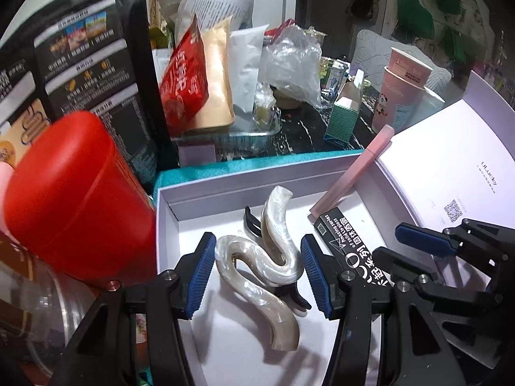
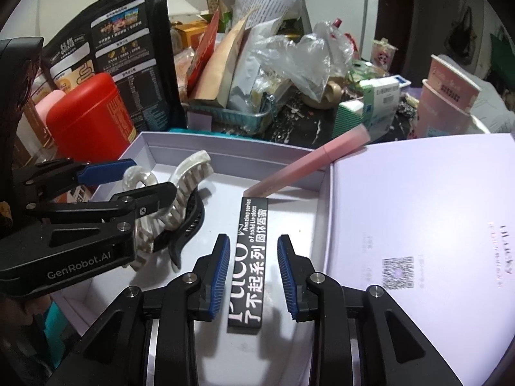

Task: Organize rigid objects
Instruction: 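Drop the PUCO box from the right gripper while left gripper releases white clip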

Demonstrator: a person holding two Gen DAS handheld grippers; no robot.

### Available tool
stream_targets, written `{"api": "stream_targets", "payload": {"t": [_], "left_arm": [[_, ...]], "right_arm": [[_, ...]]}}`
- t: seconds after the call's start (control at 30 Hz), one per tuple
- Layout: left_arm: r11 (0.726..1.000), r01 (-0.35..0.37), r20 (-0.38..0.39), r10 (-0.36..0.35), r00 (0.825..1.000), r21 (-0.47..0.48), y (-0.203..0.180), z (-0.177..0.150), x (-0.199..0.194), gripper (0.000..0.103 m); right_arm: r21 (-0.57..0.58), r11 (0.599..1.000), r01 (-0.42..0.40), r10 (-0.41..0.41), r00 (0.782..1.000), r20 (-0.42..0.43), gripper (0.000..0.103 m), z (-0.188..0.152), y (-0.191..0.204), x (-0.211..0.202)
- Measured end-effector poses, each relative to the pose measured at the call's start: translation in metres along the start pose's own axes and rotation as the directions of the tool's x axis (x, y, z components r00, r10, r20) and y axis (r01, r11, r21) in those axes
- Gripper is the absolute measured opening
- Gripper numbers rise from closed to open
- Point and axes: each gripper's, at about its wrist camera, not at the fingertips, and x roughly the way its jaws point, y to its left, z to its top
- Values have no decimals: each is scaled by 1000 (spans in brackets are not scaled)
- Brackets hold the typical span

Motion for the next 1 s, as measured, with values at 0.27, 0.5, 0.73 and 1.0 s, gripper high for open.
{"api": "stream_targets", "payload": {"t": [0.27, 0.5, 0.73, 1.0], "left_arm": [[1000, 0, -9, 0, 1000, -10, 2, 1, -13, 56], [1000, -3, 7, 4, 1000, -16, 1, 2, -28, 68], [1000, -11, 43, 11, 999, 4, -4, 4, -52, 68], [999, -26, 57, 24, 998, 24, -12, 0, -73, 68]], "right_arm": [[3, 1000, 1, -1, 999, 32, 30, -1, 2, -23], [15, 1000, 7, -7, 998, 61, 33, -3, 1, -43], [54, 997, -52, 47, 995, 87, 48, -5, -5, -64], [51, 998, 23, -29, 991, 134, 68, -11, -3, -92]]}}
